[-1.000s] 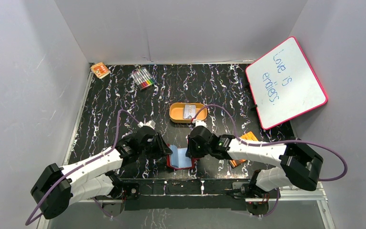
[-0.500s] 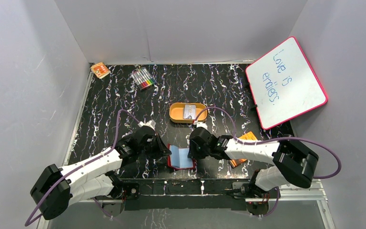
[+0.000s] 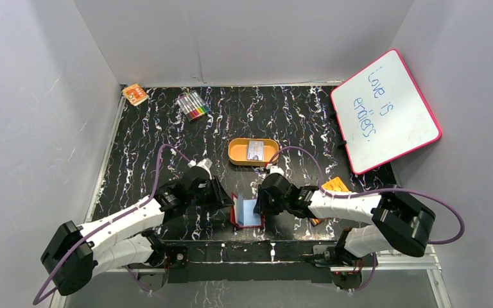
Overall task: Put the credit cards into the card holder
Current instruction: Open the card holder at the center of the board.
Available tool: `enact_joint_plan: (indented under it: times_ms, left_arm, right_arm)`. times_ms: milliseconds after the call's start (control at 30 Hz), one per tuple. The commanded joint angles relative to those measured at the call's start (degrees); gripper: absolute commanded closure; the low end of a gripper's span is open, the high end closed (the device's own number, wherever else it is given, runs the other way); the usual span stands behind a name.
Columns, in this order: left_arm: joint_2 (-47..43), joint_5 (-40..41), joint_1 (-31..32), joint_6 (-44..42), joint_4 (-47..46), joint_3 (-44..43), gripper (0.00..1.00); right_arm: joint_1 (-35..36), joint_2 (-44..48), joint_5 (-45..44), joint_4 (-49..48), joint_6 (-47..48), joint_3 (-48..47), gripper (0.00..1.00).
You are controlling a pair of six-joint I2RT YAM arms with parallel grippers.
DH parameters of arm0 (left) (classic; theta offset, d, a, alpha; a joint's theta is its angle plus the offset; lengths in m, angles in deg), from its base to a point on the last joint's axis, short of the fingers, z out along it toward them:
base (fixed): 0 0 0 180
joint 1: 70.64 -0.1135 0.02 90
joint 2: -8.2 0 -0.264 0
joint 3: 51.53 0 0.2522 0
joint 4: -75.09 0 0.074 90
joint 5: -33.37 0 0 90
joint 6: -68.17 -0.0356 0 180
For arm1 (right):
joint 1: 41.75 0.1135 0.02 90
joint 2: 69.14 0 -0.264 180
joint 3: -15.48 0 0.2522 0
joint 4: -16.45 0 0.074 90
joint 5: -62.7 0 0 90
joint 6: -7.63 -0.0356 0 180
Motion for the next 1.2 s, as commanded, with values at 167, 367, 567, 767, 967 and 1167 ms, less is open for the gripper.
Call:
enact_joint_plan:
  times_ms: [167,367,567,767,967,1167]
  left_arm:
    - [0.0,-2.4,0.0,-0.6,-0.8,-1.9,0.72]
    - [1.7,-3.1,0.0,-1.1,-1.0,-2.1,0.71]
    - [3.0,-2.2,0.1,-1.8,-0.3,-2.1,0.75]
    - [3.9,-0.2,0.0,-2.0,1.2,-2.0,0.84]
    - [1.3,4.1,0.0,-2.2,5.7,-2.0,0.67]
    - [0.5,4.9,0.0,-1.8,6.3,-2.4,0.43]
  right_arm:
    - [-0.3,0.1,-0.8,1.2,0.5,0.7,0.67]
    - [-0.3,-0.3,-0.6,1.6,1.2,-0.2,0.67]
    - [-0.4,-0.1,0.3,1.5,1.5,-1.1,0.66]
    - [-0.3,0.6,0.8,1.6,1.3,-1.1,0.66]
    - [-0.3,0.3,1.1,0.9,1.0,-0.1,0.66]
    - [-0.4,1.6,0.7,2.3,1.3,0.2,0.66]
